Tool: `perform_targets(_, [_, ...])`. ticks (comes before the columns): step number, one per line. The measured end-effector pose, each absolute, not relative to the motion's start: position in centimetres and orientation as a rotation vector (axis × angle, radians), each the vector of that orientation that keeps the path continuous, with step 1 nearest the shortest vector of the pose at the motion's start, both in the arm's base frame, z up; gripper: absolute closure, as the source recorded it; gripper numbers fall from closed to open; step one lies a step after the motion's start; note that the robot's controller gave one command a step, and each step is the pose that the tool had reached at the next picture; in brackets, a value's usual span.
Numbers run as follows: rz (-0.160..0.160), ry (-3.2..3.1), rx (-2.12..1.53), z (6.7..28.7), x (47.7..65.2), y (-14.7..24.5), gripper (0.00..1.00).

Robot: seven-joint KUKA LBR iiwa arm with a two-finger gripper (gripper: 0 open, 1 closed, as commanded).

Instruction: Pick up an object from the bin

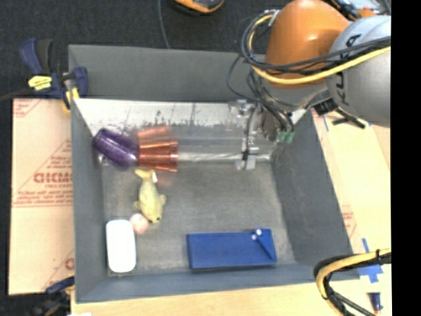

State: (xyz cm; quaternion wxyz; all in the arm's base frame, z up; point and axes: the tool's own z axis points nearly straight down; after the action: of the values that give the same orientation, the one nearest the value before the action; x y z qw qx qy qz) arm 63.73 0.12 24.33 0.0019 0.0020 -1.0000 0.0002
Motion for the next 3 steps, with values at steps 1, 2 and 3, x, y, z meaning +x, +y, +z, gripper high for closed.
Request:
perform_targets(1, [0.001, -3.146, 0.006, 24.8, 63.9, 0.1, 0.0])
perform_targets(2, [0.003, -3.146, 0.122, 18.7, 60.5, 1.7, 0.0])
perform_targets(3, [0.005, -3.148, 0.144, 16.6, 61.2, 4.1, 0.0])
